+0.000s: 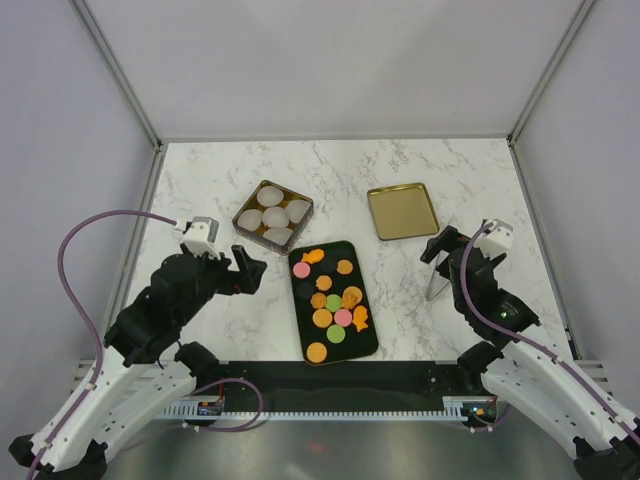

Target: Pack the cookies

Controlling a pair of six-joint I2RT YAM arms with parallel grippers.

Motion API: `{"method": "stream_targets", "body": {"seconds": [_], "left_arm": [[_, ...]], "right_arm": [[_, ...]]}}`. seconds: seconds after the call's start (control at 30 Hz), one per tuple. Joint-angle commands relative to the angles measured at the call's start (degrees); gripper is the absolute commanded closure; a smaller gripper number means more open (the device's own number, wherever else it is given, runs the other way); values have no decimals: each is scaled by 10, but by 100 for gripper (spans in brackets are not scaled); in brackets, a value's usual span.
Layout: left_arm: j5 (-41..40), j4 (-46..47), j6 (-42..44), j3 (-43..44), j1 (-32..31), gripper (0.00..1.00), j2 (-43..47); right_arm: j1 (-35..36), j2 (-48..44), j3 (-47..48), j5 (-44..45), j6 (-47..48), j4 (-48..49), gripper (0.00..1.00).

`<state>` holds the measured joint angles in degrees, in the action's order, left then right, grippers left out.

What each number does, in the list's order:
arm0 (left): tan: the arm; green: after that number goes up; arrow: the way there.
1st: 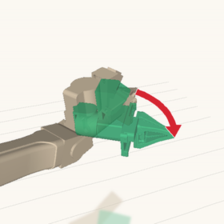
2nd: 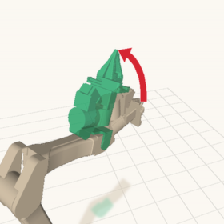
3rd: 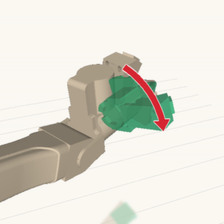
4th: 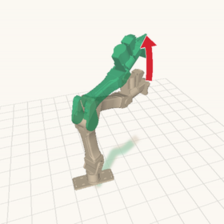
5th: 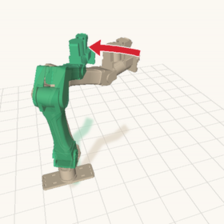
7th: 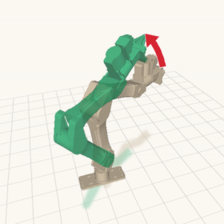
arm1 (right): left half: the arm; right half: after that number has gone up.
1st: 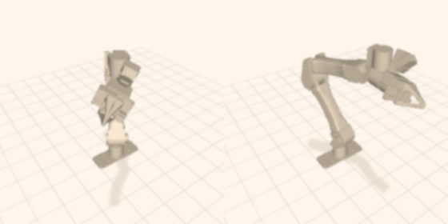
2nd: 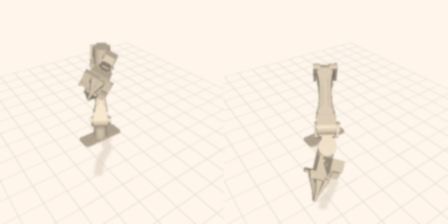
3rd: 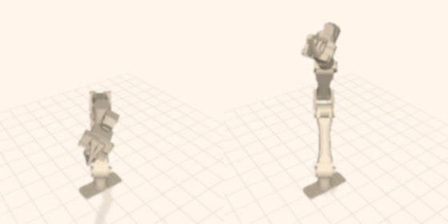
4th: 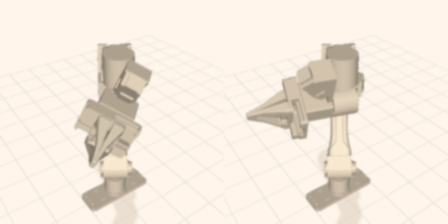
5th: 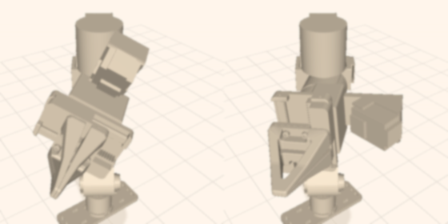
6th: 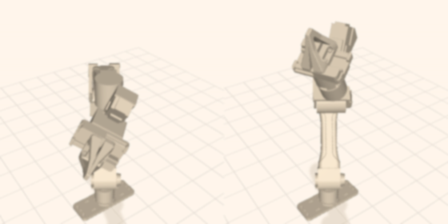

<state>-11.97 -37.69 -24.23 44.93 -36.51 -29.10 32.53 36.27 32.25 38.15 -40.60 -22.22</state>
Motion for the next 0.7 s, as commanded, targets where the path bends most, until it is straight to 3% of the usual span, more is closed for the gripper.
{"method": "stream_targets", "body": {"seconds": [0.0,0.23,0.43,0.67], "left_arm": [[-9,2,18,0,-2,0,4],[-5,1,19,0,-2,0,8],[-2,-1,19,0,-2,0,13],[2,-1,21,0,-2,0,20]], "right_arm": [[2,-7,18,28,-19,-56,2],[3,48,78,54,-80,-218,2],[2,71,91,34,-136,-254,2],[2,136,77,80,-208,-296,2]]}}
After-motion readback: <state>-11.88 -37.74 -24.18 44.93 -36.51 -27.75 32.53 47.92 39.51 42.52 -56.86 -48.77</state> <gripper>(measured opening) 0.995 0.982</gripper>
